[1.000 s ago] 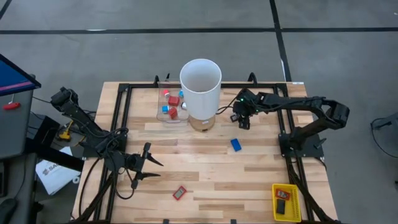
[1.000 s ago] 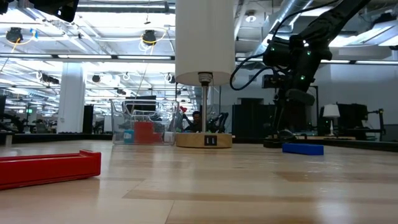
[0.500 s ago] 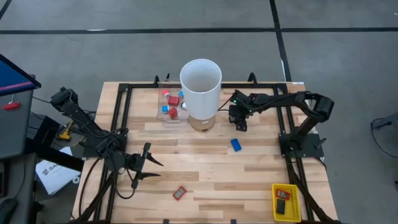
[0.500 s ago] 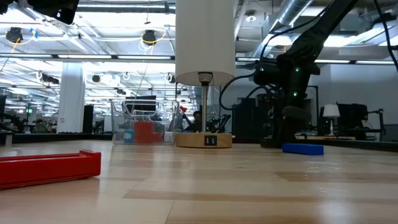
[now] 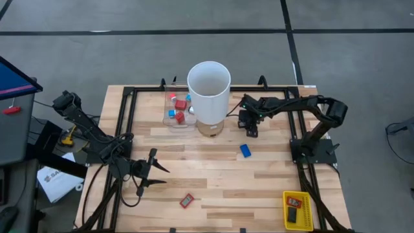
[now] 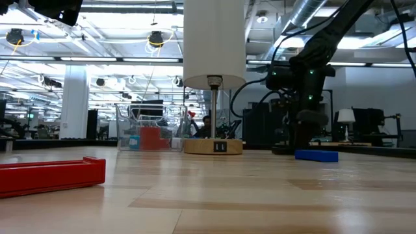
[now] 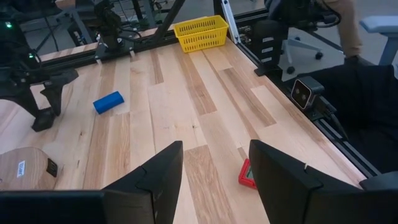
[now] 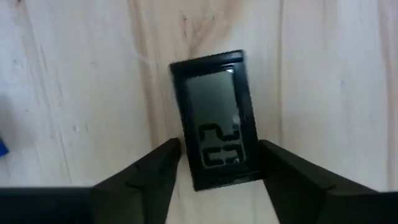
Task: Pick & Place Office items
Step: Put the black digital timer into the yellow basket
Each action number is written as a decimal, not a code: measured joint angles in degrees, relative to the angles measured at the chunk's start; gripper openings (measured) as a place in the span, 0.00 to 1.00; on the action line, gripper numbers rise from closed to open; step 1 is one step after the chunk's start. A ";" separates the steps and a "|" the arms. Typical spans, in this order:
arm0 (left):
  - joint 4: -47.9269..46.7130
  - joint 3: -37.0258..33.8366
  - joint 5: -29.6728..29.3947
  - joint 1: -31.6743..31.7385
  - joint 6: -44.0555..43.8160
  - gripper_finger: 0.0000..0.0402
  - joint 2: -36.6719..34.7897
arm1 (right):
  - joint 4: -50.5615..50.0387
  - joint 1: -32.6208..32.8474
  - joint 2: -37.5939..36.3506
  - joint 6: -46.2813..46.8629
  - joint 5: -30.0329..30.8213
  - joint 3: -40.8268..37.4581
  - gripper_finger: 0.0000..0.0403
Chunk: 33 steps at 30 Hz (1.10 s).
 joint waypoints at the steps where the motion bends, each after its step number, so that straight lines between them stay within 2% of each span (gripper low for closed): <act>1: 0.00 0.00 -0.01 0.00 -0.08 0.45 0.00 | -0.30 0.14 -0.06 0.39 -0.16 0.00 0.51; 6: 0.01 0.00 0.01 -0.01 -0.18 0.45 0.00 | -6.82 0.45 -0.38 1.32 -1.82 0.11 0.35; 11: 0.01 0.00 0.00 0.00 -0.18 0.45 0.00 | -14.24 1.19 -1.97 4.29 -3.50 -0.11 0.35; 18: 0.03 0.00 0.00 0.00 -0.18 0.45 0.00 | -22.85 6.48 -12.65 11.16 -2.73 -0.34 0.36; 22: 0.03 0.00 0.01 0.00 -0.18 0.45 0.00 | -23.81 14.06 -21.22 17.08 -2.54 -0.31 0.35; 26: 0.33 0.00 0.01 0.00 -0.19 0.45 0.00 | -23.77 23.06 -26.70 26.06 -0.62 -0.31 0.35; 29: 0.37 0.00 0.01 -0.01 -0.19 0.45 0.00 | -23.68 30.47 -28.40 34.82 -0.11 -0.28 0.36; 33: 0.45 0.00 -0.01 -0.01 -0.19 0.45 0.00 | -23.71 42.54 -27.06 45.88 -0.13 -0.26 0.36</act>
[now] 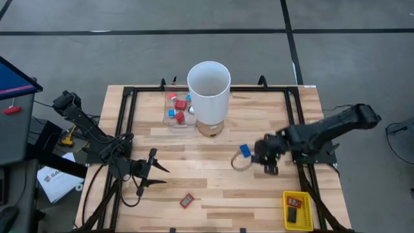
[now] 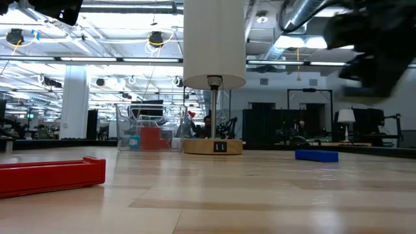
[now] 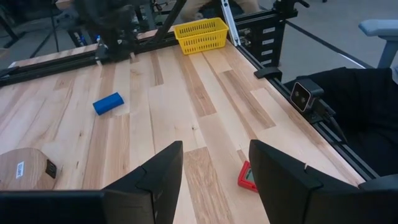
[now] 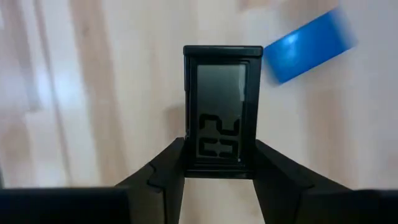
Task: Pick & Place Office items
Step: Put the black digital timer into the yellow basket
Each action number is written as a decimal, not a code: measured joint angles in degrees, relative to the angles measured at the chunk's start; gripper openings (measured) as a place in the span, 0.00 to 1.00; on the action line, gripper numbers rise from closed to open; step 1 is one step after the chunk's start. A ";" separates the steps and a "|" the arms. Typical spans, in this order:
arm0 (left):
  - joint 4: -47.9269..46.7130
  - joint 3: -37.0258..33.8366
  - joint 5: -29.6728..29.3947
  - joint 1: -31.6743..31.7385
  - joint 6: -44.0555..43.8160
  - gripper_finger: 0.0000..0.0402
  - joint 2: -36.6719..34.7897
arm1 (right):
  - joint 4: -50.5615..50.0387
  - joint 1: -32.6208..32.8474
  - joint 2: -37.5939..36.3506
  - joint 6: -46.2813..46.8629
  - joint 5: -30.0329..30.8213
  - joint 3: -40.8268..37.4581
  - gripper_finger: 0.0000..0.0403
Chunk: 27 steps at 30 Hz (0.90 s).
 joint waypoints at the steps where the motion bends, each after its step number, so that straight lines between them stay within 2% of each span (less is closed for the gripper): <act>1: 0.02 0.00 0.02 0.02 0.00 0.45 0.00 | 0.00 3.06 0.91 2.64 0.02 0.00 0.36; 8: 0.09 0.00 0.02 0.01 -0.01 0.45 0.00 | 1.38 21.17 5.35 23.76 -1.30 0.00 0.36; 16: 1.08 0.00 0.02 0.01 0.18 0.45 0.00 | 4.13 38.20 5.56 49.35 -1.33 1.42 0.36; 21: 1.22 0.00 0.02 0.01 0.20 0.45 0.00 | 2.72 46.20 5.55 62.51 -3.46 2.47 0.36; 27: 1.22 0.00 0.02 0.02 0.20 0.45 0.00 | 4.68 51.55 5.55 72.62 -4.34 2.56 0.36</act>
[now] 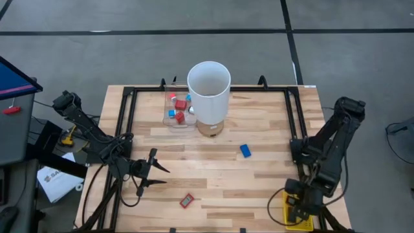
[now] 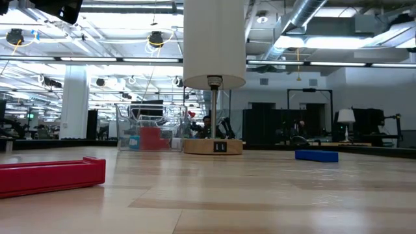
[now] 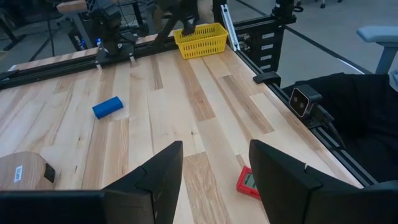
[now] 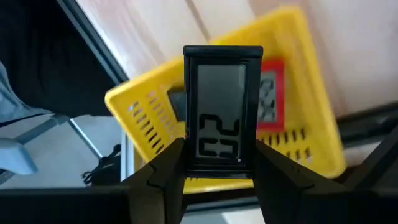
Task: Pick & Place Office items
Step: Put the black digital timer into the yellow basket
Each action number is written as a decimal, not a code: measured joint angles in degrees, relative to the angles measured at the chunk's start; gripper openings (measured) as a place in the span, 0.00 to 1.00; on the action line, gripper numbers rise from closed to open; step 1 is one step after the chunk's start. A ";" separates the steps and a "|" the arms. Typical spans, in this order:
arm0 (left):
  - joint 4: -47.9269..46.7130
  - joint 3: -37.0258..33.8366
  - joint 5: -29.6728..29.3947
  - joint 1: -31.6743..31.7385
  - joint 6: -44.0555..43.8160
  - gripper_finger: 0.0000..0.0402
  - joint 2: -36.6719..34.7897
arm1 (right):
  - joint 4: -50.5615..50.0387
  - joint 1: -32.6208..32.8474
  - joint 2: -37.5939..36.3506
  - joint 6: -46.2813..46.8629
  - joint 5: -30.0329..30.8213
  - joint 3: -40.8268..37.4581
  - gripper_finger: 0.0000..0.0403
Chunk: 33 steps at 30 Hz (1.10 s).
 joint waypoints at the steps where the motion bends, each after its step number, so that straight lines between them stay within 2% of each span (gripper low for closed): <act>1: 0.00 0.00 0.00 -0.01 0.00 0.45 0.00 | 0.42 0.68 0.00 1.17 -0.19 0.00 0.36; 5: -0.02 0.00 0.00 0.00 0.02 0.45 0.00 | 0.68 2.65 0.02 5.16 -2.48 0.00 0.36; 15: -0.04 0.00 0.00 -0.02 0.20 0.45 0.00 | 0.09 3.57 0.02 8.30 -3.02 0.00 0.38; 27: -0.09 0.00 0.00 0.00 0.22 0.45 0.00 | -0.90 4.81 0.02 12.79 -2.13 0.00 0.54; 33: -0.09 0.00 0.00 -0.02 0.22 0.45 0.00 | -1.38 4.81 0.02 12.80 -2.11 0.00 0.57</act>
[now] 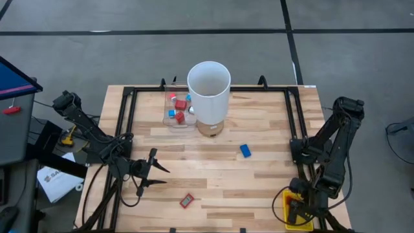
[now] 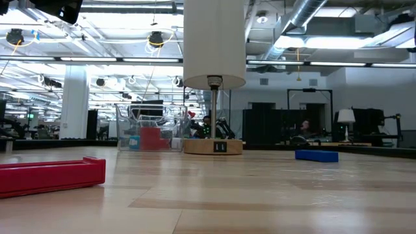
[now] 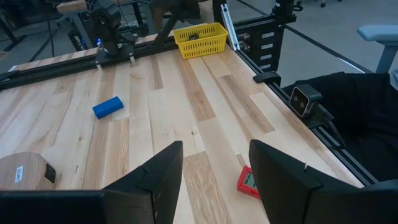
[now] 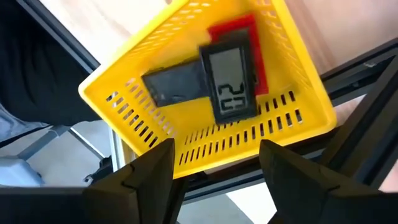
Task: Pick & Place Office items
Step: Put the black digital timer into the yellow basket, then put the blue digital timer into the yellow basket
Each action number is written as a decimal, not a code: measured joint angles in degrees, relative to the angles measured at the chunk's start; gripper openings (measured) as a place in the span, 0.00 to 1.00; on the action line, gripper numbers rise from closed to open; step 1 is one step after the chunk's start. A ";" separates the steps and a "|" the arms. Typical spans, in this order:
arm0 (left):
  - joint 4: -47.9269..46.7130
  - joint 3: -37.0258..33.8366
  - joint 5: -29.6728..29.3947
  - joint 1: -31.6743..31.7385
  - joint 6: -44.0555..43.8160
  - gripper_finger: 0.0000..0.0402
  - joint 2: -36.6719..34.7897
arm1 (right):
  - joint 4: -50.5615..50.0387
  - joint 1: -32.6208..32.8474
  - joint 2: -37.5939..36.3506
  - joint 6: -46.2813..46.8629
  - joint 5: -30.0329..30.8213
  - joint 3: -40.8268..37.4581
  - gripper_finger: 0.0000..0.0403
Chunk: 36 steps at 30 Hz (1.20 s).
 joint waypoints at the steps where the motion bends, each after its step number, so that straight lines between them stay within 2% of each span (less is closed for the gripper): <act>1: 0.00 0.00 0.00 0.00 0.00 0.45 0.00 | -0.24 0.00 0.00 0.00 0.34 0.02 0.57; 3: 0.00 0.00 0.00 0.00 0.00 0.45 0.00 | -1.00 0.11 0.00 -0.53 2.84 0.00 0.57; 8: 0.02 0.00 -0.02 0.01 0.22 0.45 0.00 | -4.67 -2.90 0.00 -8.79 15.71 0.00 0.57; 13: 0.35 0.00 -0.02 0.00 0.22 0.45 0.00 | -3.90 -10.73 0.00 -26.63 34.02 0.00 0.57; 15: 0.35 0.00 -0.02 0.01 0.24 0.45 0.00 | -3.07 -14.85 0.00 -33.69 38.66 0.00 0.58; 17: 0.33 0.00 -0.02 0.02 0.24 0.45 0.00 | -4.36 -19.58 -0.02 -35.62 41.13 0.00 0.60; 19: 0.34 0.00 -0.02 0.01 0.23 0.45 0.00 | -5.42 -25.00 -0.02 -34.05 41.65 0.00 0.63; 22: 0.33 0.00 -0.02 0.00 0.24 0.45 0.00 | -6.12 -34.51 -0.02 -24.48 41.72 -0.02 0.68; 24: 0.29 0.00 -0.02 0.02 0.23 0.45 0.00 | -5.65 -40.63 -0.04 -22.15 40.11 -0.02 0.71; 27: -0.03 0.00 -0.01 0.00 0.22 0.45 0.00 | -3.49 -48.39 -0.03 -27.39 36.91 -0.07 0.74; 30: -0.07 0.00 -0.02 0.02 0.22 0.45 0.00 | 3.25 -54.00 0.88 -34.87 35.91 -0.37 0.76; 36: -0.57 0.00 0.00 0.00 0.07 0.45 0.00 | 8.24 -59.22 8.67 -42.41 29.52 -0.44 0.76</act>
